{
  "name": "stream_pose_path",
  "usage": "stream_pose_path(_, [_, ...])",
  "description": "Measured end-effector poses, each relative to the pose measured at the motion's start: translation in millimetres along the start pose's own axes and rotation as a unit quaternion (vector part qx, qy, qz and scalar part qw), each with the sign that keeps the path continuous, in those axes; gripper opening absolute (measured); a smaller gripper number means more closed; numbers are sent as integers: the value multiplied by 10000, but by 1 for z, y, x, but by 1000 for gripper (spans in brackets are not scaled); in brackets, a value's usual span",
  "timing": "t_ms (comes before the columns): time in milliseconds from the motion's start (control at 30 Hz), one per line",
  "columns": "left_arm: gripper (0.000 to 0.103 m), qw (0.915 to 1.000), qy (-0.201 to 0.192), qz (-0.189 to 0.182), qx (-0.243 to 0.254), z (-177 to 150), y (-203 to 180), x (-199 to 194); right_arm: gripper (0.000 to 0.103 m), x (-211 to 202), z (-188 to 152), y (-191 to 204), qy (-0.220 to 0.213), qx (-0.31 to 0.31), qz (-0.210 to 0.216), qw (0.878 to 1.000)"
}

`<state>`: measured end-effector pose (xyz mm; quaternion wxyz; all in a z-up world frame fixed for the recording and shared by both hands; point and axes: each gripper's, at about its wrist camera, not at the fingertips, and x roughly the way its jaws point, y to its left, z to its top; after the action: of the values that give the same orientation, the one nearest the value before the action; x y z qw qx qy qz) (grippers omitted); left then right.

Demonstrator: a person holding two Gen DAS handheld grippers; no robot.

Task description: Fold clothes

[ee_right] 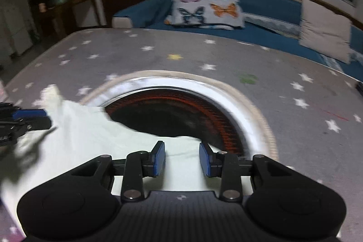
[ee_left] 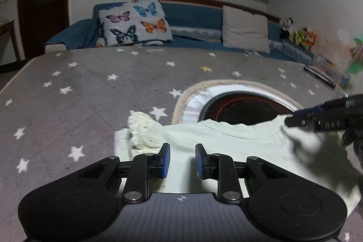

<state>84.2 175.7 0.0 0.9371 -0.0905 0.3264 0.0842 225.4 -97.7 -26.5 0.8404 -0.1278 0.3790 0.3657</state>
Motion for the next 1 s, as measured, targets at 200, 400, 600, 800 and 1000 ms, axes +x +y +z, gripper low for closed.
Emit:
stream_pose_path(200, [45,9992,-45,253,-294,-19,13,-40,36,16,-1,22,88,-139,235,9996])
stream_pose_path(400, [52,9968,77,465,-641,-46,29,-70,38,15,5,32,6,-321,20,9995])
stream_pose_path(600, [53,9953,285,395,-840,-67,27,-81,43,0,10,40,27,-110,333,9994])
stream_pose_path(800, [42,9936,341,216,-1054,-76,26,-83,52,-19,14,67,112,-186,758,9969])
stream_pose_path(1000, [15,9914,206,-39,-1292,-73,25,-89,57,-29,25,97,298,-292,1168,9923])
